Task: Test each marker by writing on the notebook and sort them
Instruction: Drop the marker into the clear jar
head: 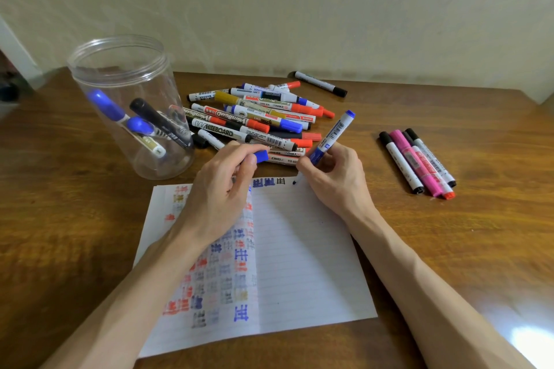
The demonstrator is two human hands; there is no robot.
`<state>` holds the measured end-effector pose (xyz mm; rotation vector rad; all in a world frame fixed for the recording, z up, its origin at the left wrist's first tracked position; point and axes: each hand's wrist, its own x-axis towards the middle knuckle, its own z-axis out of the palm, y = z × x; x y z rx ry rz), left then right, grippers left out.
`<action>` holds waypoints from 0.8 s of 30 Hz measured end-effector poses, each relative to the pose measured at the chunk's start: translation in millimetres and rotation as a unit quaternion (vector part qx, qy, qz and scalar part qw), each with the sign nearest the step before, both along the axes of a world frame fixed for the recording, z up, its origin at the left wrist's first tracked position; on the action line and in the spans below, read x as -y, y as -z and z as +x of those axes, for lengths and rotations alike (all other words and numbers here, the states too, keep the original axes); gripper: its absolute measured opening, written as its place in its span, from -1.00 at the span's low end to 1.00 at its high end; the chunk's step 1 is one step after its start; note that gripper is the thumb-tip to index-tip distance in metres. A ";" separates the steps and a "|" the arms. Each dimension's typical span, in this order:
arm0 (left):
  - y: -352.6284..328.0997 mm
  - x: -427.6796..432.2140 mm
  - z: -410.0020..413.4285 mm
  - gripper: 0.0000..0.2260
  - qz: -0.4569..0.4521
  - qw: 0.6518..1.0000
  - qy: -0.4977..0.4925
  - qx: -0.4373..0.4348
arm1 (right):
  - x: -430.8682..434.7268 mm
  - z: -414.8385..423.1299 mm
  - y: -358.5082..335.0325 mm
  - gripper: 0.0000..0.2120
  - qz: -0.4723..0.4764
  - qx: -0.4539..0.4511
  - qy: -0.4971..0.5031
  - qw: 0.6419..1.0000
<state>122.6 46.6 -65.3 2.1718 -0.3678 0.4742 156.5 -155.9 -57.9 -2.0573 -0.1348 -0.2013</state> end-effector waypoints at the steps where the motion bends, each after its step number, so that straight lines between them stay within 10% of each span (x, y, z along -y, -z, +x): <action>1: -0.7 0.1 0.0 -0.73 -0.001 1.000 0.007 0.003 | 0.4 1.3 -0.4 -0.87 0.016 -0.008 0.005 1.000; 8: -1.7 -0.5 -3.1 -0.76 -0.027 0.999 0.000 -0.023 | 1.3 -2.5 -12.5 -0.90 0.178 -0.045 -0.021 0.983; 24: -5.4 1.3 -3.6 -0.79 -0.092 0.995 -0.002 -0.047 | 0.2 -5.9 -8.6 -0.78 0.195 -0.096 -0.108 0.970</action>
